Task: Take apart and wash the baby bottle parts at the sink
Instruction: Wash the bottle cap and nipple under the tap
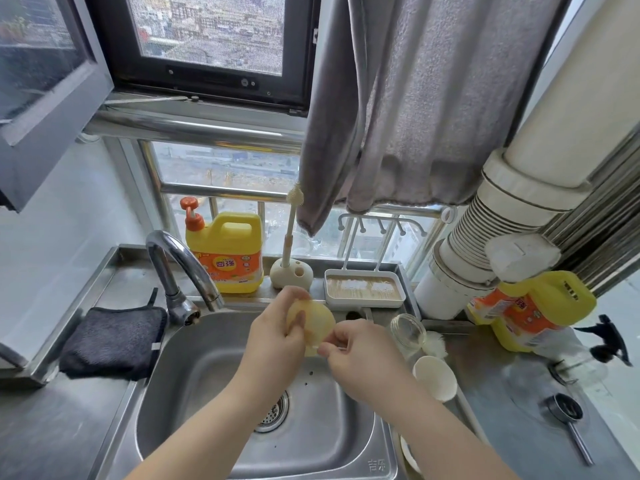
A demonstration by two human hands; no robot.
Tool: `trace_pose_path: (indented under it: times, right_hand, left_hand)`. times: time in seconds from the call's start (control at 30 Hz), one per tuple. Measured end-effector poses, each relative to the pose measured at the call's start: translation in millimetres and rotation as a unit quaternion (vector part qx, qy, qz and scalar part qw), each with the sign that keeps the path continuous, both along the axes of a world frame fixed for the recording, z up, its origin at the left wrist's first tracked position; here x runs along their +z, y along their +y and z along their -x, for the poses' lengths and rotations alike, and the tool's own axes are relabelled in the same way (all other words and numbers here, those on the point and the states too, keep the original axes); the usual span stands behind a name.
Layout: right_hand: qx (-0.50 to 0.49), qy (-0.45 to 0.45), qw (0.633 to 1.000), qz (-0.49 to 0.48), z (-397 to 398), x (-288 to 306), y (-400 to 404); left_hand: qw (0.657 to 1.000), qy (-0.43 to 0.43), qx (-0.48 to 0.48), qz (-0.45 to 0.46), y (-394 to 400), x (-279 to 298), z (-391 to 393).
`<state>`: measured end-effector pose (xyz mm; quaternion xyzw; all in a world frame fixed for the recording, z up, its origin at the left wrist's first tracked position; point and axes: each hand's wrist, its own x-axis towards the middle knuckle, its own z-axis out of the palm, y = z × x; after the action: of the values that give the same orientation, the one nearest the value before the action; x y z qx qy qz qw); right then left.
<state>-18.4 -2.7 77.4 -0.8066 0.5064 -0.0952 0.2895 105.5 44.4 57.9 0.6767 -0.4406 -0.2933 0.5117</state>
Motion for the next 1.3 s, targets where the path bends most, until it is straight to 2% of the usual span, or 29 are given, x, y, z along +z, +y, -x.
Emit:
trace_pose_path:
  times: [0.17, 0.27, 0.33, 0.53, 0.73, 0.97, 1.1, 1.2, 1.3]
  right_hand:
    - [-0.013, 0.005, 1.000, -0.022, 0.4, -3.4, -1.2]
    - [-0.017, -0.011, 0.999, -0.046, 2.0, -4.1, -1.8]
    - [-0.016, 0.002, 0.999, -0.044, 4.9, -3.2, -3.3]
    - [-0.030, 0.078, 0.993, 0.082, 10.3, 10.1, -9.6]
    - [0.009, 0.041, 0.999, -0.004, 6.4, 1.7, 0.3]
    - [-0.051, 0.069, 0.991, 0.106, 13.5, 7.7, -9.0]
    - [-0.013, 0.057, 0.996, 0.073, 7.1, -1.4, 2.7]
    - [-0.009, 0.012, 0.999, 0.031, 4.6, -4.2, 1.6]
    - [-0.005, 0.011, 1.000, 0.028, 1.8, -6.6, 1.8]
  left_hand:
    - [0.998, 0.002, -0.059, -0.011, -0.2, -2.3, 1.7]
    - [0.997, 0.029, -0.062, -0.034, 1.1, -4.7, -3.5]
    - [0.998, 0.018, -0.059, -0.034, 2.0, -6.2, -6.6]
    - [0.991, -0.098, -0.089, 0.013, 1.7, 0.6, -3.9]
    - [0.991, -0.108, -0.077, 0.023, 0.2, -0.7, -5.1]
    - [0.987, -0.136, -0.080, -0.032, -1.7, 8.3, -3.4]
    - [0.993, -0.116, -0.008, -0.030, -1.1, 10.5, 0.2]
    - [0.996, -0.018, 0.062, -0.054, -0.8, 3.2, -0.9]
    - [0.997, 0.004, 0.040, -0.068, -0.6, -5.5, 5.8]
